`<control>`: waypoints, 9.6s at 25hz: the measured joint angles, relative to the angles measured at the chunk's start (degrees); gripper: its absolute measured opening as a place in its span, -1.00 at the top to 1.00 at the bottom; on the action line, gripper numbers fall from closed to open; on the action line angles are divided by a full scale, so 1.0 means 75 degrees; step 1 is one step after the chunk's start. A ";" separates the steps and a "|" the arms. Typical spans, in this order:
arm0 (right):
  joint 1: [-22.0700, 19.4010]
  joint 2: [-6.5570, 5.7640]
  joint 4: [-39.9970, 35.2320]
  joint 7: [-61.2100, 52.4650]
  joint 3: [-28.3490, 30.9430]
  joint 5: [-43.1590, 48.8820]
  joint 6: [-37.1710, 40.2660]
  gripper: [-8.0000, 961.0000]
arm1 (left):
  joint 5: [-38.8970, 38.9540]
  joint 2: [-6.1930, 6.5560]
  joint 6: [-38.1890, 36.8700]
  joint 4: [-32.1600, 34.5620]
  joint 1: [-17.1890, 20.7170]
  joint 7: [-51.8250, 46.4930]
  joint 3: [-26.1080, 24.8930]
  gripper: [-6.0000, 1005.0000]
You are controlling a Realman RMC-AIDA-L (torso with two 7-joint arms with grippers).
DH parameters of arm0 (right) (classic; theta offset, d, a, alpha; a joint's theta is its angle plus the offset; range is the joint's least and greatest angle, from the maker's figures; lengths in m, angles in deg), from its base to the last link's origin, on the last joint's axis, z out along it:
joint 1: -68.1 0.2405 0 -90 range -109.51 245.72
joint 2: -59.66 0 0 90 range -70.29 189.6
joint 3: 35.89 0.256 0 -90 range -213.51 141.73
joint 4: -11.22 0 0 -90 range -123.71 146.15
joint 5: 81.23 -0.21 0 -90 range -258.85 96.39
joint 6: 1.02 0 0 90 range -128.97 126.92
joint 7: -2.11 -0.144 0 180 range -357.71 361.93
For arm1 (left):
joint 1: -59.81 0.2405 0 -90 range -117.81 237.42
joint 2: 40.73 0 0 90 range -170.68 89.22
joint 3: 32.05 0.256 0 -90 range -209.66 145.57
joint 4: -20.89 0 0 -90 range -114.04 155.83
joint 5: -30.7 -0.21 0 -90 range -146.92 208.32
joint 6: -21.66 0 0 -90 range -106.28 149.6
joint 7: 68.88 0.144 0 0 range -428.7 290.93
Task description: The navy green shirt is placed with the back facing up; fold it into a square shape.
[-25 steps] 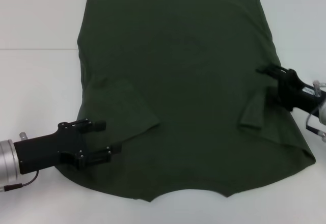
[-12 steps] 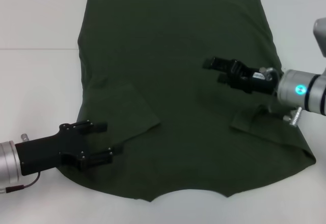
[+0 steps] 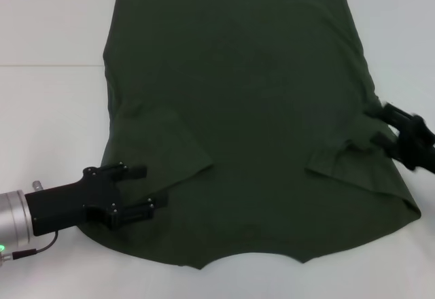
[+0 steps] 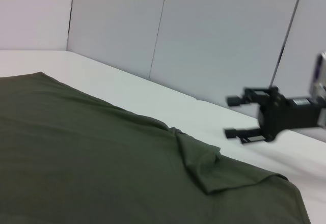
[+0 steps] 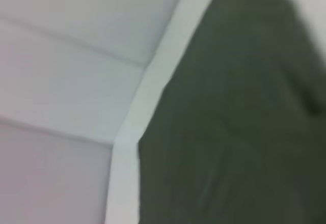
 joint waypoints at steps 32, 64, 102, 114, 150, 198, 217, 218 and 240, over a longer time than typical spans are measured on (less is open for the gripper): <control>0.0857 0.0010 0.0904 -0.0398 -0.0035 0.0043 -0.1195 -0.65 | 0.0002 -0.0029 0.0015 -0.0003 -0.0049 0.0025 0.0000 -0.49; 0.0643 -0.0081 0.0904 -0.1100 -0.0086 0.0040 -0.1043 -0.65 | 0.0002 -0.0087 0.0088 -0.0004 -0.0066 -0.0022 0.0000 -0.49; 0.1060 0.0079 0.0888 -0.1052 -0.0662 0.0066 -0.1723 -0.65 | 0.0002 -0.0099 0.0087 -0.0004 -0.0083 -0.0021 0.0000 -0.49; 0.1437 0.0100 0.0828 -0.0928 -0.0658 0.0066 -0.1782 -0.65 | 0.0002 -0.0120 0.0097 -0.0004 -0.0083 -0.0022 0.0000 -0.48; -0.0215 -0.0239 -0.0084 0.2273 0.0186 0.0014 0.1468 -0.32 | 0.0284 -0.0103 -0.0017 -0.0480 -0.0297 -0.1179 -0.0479 -0.48; -0.0425 -0.0005 -0.2083 0.8702 0.0117 0.3730 0.4121 -0.49 | -0.2845 0.1630 0.0435 -0.0589 -0.0829 -0.9177 -0.0197 -0.47; -0.0415 0.0002 -0.2085 0.8663 0.0176 0.3734 0.4100 -0.50 | -0.2857 0.1363 0.0795 -0.0740 -0.1117 -0.9072 0.0127 -0.46; -0.0416 0.0002 -0.2085 0.8662 0.0179 0.3733 0.4101 -0.50 | -0.2858 0.1349 0.0856 -0.0724 -0.1119 -0.9047 0.0231 -0.46; -0.0450 0.0010 -0.2051 0.8621 0.0270 0.3700 0.4115 -0.50 | -0.2904 0.1373 0.1133 -0.0683 -0.1150 -0.9151 0.0414 0.82</control>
